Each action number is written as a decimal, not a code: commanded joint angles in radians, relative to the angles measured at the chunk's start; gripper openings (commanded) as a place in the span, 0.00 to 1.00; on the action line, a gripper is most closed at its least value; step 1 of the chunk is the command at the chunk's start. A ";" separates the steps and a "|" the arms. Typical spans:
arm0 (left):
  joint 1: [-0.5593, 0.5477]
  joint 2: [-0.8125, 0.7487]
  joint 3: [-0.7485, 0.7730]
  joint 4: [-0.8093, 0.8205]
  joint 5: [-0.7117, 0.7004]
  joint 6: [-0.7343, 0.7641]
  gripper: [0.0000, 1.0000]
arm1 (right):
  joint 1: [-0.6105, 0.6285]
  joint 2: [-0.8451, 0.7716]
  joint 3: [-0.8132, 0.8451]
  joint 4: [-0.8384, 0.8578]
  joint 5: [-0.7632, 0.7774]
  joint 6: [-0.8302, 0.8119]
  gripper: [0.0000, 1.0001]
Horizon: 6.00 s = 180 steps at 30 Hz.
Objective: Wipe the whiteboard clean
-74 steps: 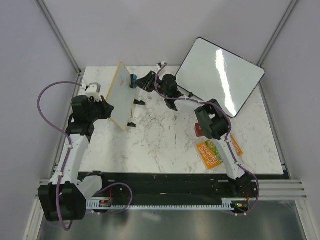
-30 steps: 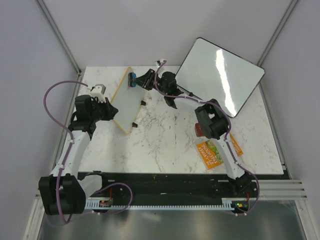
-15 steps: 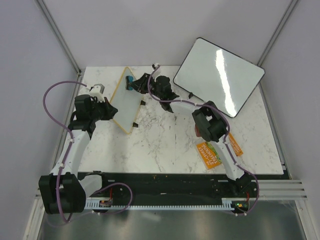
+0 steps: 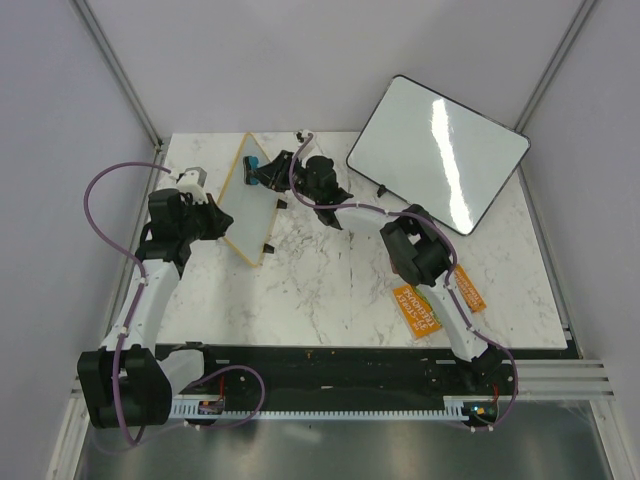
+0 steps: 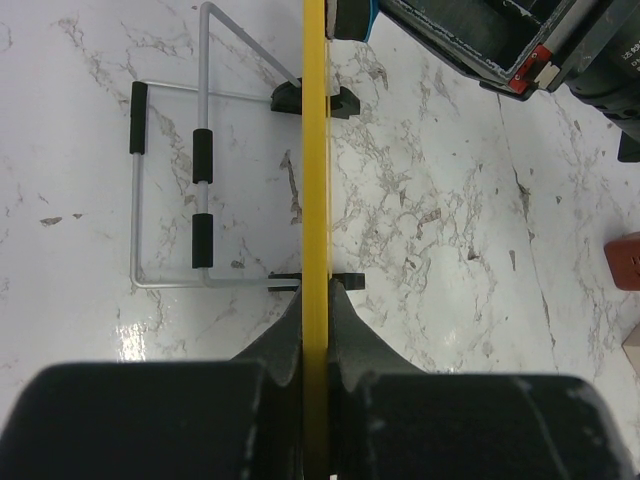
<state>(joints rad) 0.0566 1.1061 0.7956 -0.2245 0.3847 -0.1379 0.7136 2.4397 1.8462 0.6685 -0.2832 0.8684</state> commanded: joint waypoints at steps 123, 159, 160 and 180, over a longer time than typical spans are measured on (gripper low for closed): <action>-0.044 -0.295 0.036 -0.334 -0.603 -0.126 0.98 | -0.072 -0.295 -0.613 -0.155 0.286 -0.094 0.00; -0.044 -0.456 -0.035 -0.354 -0.412 -0.126 0.98 | 0.132 -0.119 -0.390 -0.297 0.311 -0.016 0.00; -0.044 -0.456 -0.035 -0.352 -0.406 -0.126 0.98 | 0.127 -0.137 -0.437 -0.294 0.337 -0.009 0.00; -0.044 -0.437 -0.030 -0.351 -0.360 -0.117 0.98 | 0.101 -0.189 -0.561 -0.253 0.205 0.049 0.00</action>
<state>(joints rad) 0.0109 0.6662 0.7616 -0.5789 -0.0219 -0.2440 0.8047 2.2402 1.3155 0.4416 -0.0280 0.9142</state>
